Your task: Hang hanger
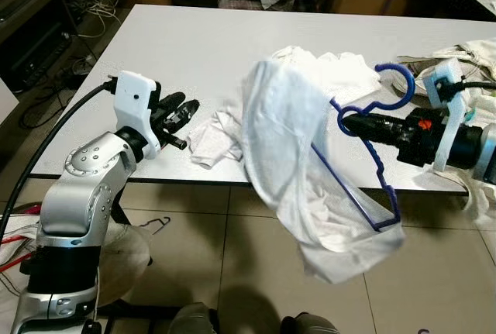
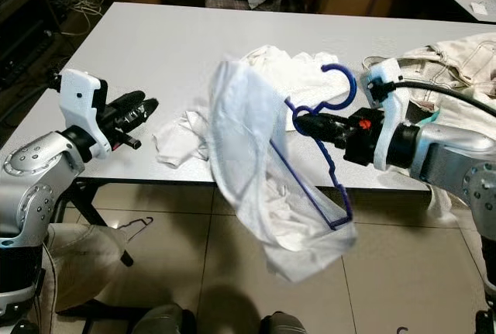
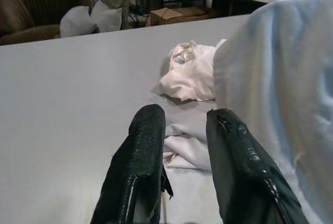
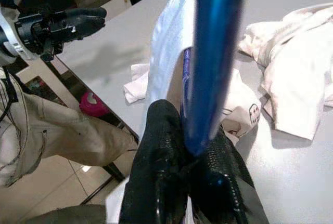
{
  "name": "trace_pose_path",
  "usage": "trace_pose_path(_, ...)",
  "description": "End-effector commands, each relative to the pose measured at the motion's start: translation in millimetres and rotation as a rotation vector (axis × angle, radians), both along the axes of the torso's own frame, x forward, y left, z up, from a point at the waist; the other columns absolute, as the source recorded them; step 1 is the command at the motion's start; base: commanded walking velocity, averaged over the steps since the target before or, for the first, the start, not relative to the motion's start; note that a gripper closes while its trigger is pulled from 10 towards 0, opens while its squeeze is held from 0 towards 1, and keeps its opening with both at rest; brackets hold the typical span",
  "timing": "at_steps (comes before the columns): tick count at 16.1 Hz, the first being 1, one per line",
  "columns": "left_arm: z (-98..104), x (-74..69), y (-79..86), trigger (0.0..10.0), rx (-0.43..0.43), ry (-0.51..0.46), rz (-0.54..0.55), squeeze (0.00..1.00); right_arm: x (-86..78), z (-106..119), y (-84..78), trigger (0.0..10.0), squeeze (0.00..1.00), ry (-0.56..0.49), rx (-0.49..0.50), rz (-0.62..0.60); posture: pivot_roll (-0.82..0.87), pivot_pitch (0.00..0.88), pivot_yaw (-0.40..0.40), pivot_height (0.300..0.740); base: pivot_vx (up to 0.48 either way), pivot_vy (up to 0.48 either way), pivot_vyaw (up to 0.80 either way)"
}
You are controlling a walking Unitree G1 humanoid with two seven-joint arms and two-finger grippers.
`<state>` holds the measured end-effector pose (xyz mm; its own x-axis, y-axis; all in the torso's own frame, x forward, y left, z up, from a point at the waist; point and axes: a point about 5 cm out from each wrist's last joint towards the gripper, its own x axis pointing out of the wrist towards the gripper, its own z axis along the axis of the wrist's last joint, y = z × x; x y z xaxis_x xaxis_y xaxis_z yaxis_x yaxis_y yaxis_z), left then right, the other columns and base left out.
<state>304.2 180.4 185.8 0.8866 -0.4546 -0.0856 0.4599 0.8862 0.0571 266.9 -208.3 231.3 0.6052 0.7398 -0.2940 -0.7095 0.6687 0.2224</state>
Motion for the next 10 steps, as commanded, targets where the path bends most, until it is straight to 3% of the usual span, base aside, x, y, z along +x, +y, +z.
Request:
trace_pose_path(1, -2, -2.4, -4.0, 10.0, 0.011, -0.005, -0.001, 0.0, -0.6, 1, -1.7, 10.0, 0.0, -0.02, -0.012, -0.006, -0.08, 0.0, -0.018, 0.74, 0.0, 0.0, 0.0)
trace_pose_path(4, -3, -0.1, -11.6, 10.0, 0.032, -0.027, 0.029, 0.0, 4.6, -3, -1.5, 10.0, 0.0, -0.055, 0.027, -0.057, -0.08, 0.0, -0.016, 0.74, 0.0, 0.0, 0.0)
trace_pose_path(8, 32, 11.2, -20.2, 10.0, -0.067, -0.164, -0.017, 0.0, 22.3, 15, -11.0, 10.0, 0.0, -0.267, 0.13, -0.136, -0.08, 0.0, -0.011, 0.74, 0.0, 0.0, 0.0)
trace_pose_path(9, 41, 12.8, -27.0, 10.0, -0.075, -0.183, -0.112, 0.0, 30.1, 24, -18.1, 10.0, 0.0, -0.314, 0.198, -0.165, -0.08, 0.0, -0.007, 0.74, 0.0, 0.0, 0.0)
trace_pose_path(10, 41, 12.9, -29.3, 10.0, -0.071, -0.185, -0.136, 0.75, 31.6, 25, -19.9, 10.0, 0.0, -0.326, 0.207, -0.167, -0.08, 0.0, -0.01, 0.74, 0.0, 0.0, 0.0)
